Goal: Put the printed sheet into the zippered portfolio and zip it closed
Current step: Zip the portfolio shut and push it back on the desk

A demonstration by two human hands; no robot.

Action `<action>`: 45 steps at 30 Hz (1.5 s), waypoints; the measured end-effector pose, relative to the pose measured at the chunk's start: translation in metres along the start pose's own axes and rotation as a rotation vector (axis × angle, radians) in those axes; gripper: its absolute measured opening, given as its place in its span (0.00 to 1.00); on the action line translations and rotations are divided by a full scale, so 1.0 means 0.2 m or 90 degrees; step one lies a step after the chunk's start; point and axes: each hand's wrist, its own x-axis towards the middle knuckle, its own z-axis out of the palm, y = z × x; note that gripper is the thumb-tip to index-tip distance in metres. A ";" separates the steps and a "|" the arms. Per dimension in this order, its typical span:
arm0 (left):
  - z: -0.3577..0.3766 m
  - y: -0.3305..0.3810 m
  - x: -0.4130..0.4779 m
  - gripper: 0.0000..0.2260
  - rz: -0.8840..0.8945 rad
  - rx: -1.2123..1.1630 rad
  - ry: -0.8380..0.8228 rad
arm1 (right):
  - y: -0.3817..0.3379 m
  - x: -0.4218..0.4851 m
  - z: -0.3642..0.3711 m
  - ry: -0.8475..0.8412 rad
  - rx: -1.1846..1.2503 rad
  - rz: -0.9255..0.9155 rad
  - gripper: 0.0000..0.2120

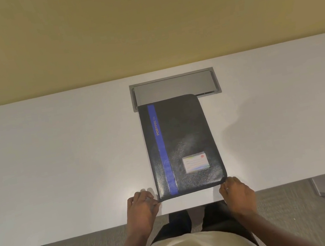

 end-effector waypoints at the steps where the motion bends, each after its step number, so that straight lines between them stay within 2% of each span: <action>1: 0.00 0.00 -0.01 0.01 -0.003 -0.005 0.011 | 0.04 0.02 0.00 0.002 0.006 0.001 0.08; 3: 0.01 0.01 -0.02 0.04 0.005 -0.016 0.054 | 0.08 0.03 0.00 -0.008 0.026 -0.009 0.08; 6: 0.01 0.11 -0.02 0.18 0.083 -0.044 0.093 | 0.10 0.03 0.03 -0.033 0.067 -0.016 0.10; 9: 0.02 0.31 0.05 0.33 0.154 -0.055 0.040 | 0.11 0.04 0.05 -0.055 0.108 0.008 0.11; 12: 0.06 0.51 0.18 0.45 0.204 0.016 -0.028 | 0.11 0.03 0.07 -0.073 0.204 0.031 0.11; 16: 0.11 0.73 0.37 0.53 0.234 0.100 -0.084 | 0.10 0.03 0.09 -0.065 0.310 0.048 0.07; 23: 0.15 0.83 0.49 0.55 0.250 0.196 -0.136 | 0.11 0.05 0.11 -0.064 0.392 0.084 0.03; 34: 0.11 0.81 0.46 0.52 0.227 0.175 -0.174 | 0.23 0.14 0.02 0.003 0.246 -0.004 0.09; 40: 0.12 0.82 0.47 0.49 0.223 0.197 -0.193 | 0.22 0.32 -0.08 0.029 0.157 -0.087 0.04; 45: 0.12 0.81 0.47 0.48 0.223 0.199 -0.199 | 0.17 0.53 -0.18 0.028 0.050 -0.177 0.11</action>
